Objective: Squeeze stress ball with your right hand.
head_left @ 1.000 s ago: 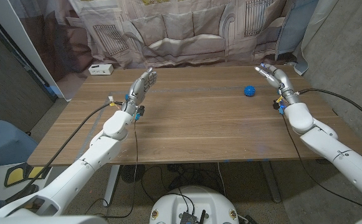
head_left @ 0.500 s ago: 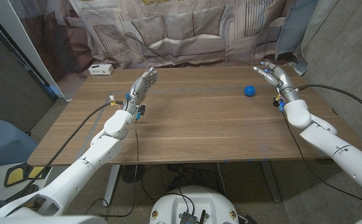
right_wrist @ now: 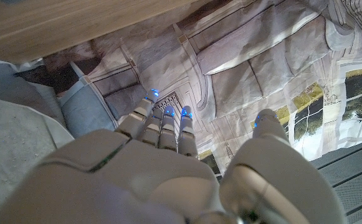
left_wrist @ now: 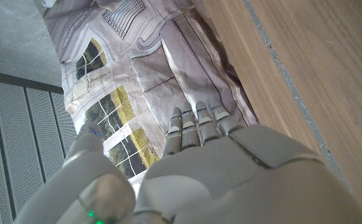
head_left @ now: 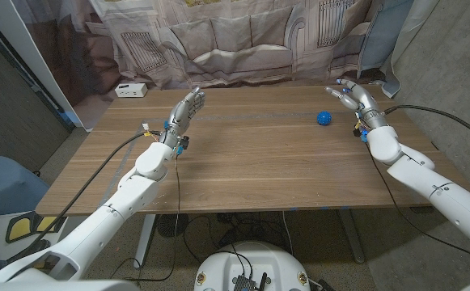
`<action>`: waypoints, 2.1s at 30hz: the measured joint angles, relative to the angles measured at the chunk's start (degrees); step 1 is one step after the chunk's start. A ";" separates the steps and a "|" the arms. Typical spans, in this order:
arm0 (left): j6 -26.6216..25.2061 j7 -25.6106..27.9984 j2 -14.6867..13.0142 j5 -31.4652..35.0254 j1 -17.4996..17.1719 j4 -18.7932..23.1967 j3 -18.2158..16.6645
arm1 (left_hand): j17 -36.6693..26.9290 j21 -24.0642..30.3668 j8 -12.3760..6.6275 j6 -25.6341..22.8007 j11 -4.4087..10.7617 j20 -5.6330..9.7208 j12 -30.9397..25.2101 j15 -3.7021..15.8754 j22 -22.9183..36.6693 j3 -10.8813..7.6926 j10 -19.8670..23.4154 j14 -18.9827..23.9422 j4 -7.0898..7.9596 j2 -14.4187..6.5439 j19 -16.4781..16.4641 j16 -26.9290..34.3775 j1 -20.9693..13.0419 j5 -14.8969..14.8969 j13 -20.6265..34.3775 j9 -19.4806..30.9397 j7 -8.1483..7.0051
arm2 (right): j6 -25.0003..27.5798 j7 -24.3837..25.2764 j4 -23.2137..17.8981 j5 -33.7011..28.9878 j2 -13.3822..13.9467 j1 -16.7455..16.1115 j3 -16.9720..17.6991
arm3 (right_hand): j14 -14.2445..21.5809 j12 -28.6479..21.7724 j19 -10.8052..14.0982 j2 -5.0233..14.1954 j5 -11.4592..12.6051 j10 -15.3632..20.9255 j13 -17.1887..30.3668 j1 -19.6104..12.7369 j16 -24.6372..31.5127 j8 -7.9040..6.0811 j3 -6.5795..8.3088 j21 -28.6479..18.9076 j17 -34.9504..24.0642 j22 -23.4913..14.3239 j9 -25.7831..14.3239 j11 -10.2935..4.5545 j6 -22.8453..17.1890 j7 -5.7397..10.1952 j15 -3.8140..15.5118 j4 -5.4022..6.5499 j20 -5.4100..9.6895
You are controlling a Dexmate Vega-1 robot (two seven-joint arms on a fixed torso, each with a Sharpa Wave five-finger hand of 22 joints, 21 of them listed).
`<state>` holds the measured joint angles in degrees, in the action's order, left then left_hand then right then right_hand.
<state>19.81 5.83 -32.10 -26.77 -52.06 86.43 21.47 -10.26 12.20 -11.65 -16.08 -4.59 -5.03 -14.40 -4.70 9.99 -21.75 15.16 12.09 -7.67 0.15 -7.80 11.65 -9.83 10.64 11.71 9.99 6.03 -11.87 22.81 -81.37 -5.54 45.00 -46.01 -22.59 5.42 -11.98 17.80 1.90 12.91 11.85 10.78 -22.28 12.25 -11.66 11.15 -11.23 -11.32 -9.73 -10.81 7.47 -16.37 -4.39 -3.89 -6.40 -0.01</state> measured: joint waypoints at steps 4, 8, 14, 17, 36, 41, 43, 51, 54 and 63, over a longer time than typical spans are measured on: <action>-0.02 0.10 -0.05 0.09 0.00 0.12 0.00 | 0.00 0.00 0.22 0.00 0.00 0.00 0.00 0.00 0.00 0.00 0.00 0.00 0.00 0.00 0.00 0.02 0.00 0.00 0.00 0.00 0.00 | 0.20 0.01 0.10 -0.29 0.10 0.57 -0.55 | -0.26 0.00 0.00 0.04 0.00 0.00 0.00 -0.56 0.00 0.00 0.21 0.22 0.00 0.00 0.00 0.00 0.00 0.00 0.26 -0.21 0.00; -0.05 0.23 -0.05 0.17 0.00 0.12 0.00 | 0.00 0.00 0.22 0.00 0.00 0.00 0.00 0.00 0.00 0.00 0.00 0.00 0.00 0.00 0.00 0.02 0.00 0.00 0.00 0.00 0.00 | 0.20 0.01 0.14 -0.29 0.26 1.06 -1.06 | -0.32 0.00 -0.45 0.30 -0.01 0.11 0.00 -0.90 -0.28 0.00 0.38 0.22 0.00 0.00 0.00 -0.32 0.00 0.00 0.32 -0.38 0.02; -0.07 0.62 -0.51 0.28 -0.78 1.16 -0.26 | 0.00 0.00 0.22 0.01 0.00 0.00 0.23 0.00 0.00 0.00 0.00 0.00 0.00 0.00 0.00 -0.22 0.00 0.00 0.01 0.00 0.00 | 3.03 -0.20 0.02 -2.30 0.63 1.80 -1.88 | -0.77 0.55 -1.15 0.31 -0.27 -0.82 0.00 -1.81 -0.53 0.00 1.01 0.44 0.00 0.00 0.01 -1.25 -0.20 1.04 0.70 -1.01 -0.28; -0.07 0.89 -0.59 0.36 -1.08 1.50 -0.43 | 0.00 -0.35 0.22 -0.23 0.00 0.00 0.23 0.00 0.00 0.00 0.00 0.00 0.00 0.00 0.00 -0.23 0.00 0.00 0.01 0.00 0.24 | 4.54 -0.52 -0.34 -3.11 0.90 2.24 -2.40 | -0.96 0.54 -1.66 0.75 -0.27 -0.83 0.00 -2.26 -0.85 0.00 1.08 0.44 0.00 0.00 0.01 -1.23 0.11 1.35 0.51 -1.08 -0.21; -0.07 1.47 -0.90 0.48 -2.18 2.53 -0.92 | 0.00 -0.35 0.21 -0.62 0.61 0.01 0.23 0.31 0.00 0.00 0.61 0.30 0.00 0.00 0.01 -0.23 0.00 0.00 0.01 0.00 -0.01 | 11.90 -4.45 -1.69 -5.61 2.24 5.14 -5.41 | -2.59 1.40 -3.69 0.60 -0.67 -3.80 0.30 -3.46 -1.29 0.87 1.79 0.67 -0.30 0.00 0.02 -1.74 1.08 1.84 0.93 -1.79 -0.41; -0.05 1.48 -0.90 0.47 -2.24 2.58 -0.94 | 0.01 -0.34 0.21 -0.62 0.61 0.01 0.23 0.31 0.00 0.00 0.61 0.30 0.01 0.00 0.01 -0.23 0.01 0.00 0.01 0.00 -0.01 | 12.90 -5.17 -1.70 -5.90 2.40 5.72 -6.06 | -2.59 1.40 -3.69 0.60 -0.67 -3.80 0.29 -3.46 -1.29 0.88 1.79 0.67 -0.29 0.00 0.02 -1.74 2.07 2.04 0.93 -1.79 -0.41; -0.04 1.49 -0.90 0.46 -2.30 2.60 -0.94 | 0.01 -0.62 0.20 -0.83 0.61 0.01 0.23 0.31 0.00 0.00 0.61 0.30 0.01 0.00 0.01 -0.22 0.00 0.00 0.01 0.00 0.20 | 13.67 -5.72 -1.69 -6.23 2.51 6.12 -6.48 | -2.57 1.40 -3.69 0.60 -0.67 -3.80 0.29 -3.46 -1.15 0.88 1.79 0.67 -0.29 0.00 0.02 -1.74 2.07 2.04 0.91 -1.79 -0.41; -0.04 1.55 -0.91 0.44 -2.39 2.82 -0.96 | 0.01 -0.66 0.19 -1.13 0.53 0.01 0.23 0.61 0.00 0.00 0.98 0.61 0.01 0.00 0.01 -0.19 0.01 0.00 0.02 0.00 -0.10 | 14.85 -6.78 -1.41 -6.98 2.88 7.30 -7.66 | -1.11 0.95 -2.72 0.60 -1.10 -3.79 0.29 -3.46 -0.50 0.88 1.79 0.37 -0.29 0.00 0.02 -1.74 2.37 1.73 0.52 -1.79 -0.30; -0.10 1.67 -0.97 0.44 -2.47 3.04 -0.96 | 0.01 -0.66 0.19 -1.13 0.69 0.01 0.23 0.61 0.00 0.00 1.14 0.61 0.01 0.00 0.01 -0.19 0.01 0.00 0.02 0.00 -0.10 | 15.48 -7.37 -1.37 -7.65 3.06 7.77 -8.23 | -1.11 0.72 -2.72 0.60 -1.10 -3.65 0.29 -3.46 -0.50 0.87 1.79 0.37 -0.29 0.00 0.02 -1.81 2.79 2.15 0.52 -1.79 -0.30; -0.52 2.02 -1.13 0.54 -2.96 3.82 -1.05 | 0.01 -0.66 0.18 -1.33 0.70 0.01 0.23 0.61 0.00 0.00 1.13 0.61 0.01 0.00 0.01 -0.19 0.01 0.00 0.02 0.00 0.11 | 17.56 -8.74 -1.67 -9.50 3.50 8.94 -9.58 | -0.81 0.72 -2.73 0.29 -1.10 -3.03 0.29 -3.77 -0.50 0.87 1.96 0.37 -0.28 0.00 0.02 -1.84 3.72 2.46 0.82 -1.96 -0.30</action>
<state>19.29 7.85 -33.24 -26.24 -55.02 90.24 20.43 -10.26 11.55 -11.46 -17.41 -3.90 -5.02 -14.17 -4.09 9.98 -21.75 16.30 12.70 -7.66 0.14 -7.79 11.46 -9.82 10.64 11.73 9.99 6.14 5.69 14.07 -83.03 -15.04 48.49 -37.06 -32.17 4.61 -11.26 15.07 2.19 11.81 8.82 11.07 -26.05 11.75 -10.78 13.12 -10.86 -11.60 -9.73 -10.79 5.64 -12.64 -1.93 -3.06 -8.35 -0.31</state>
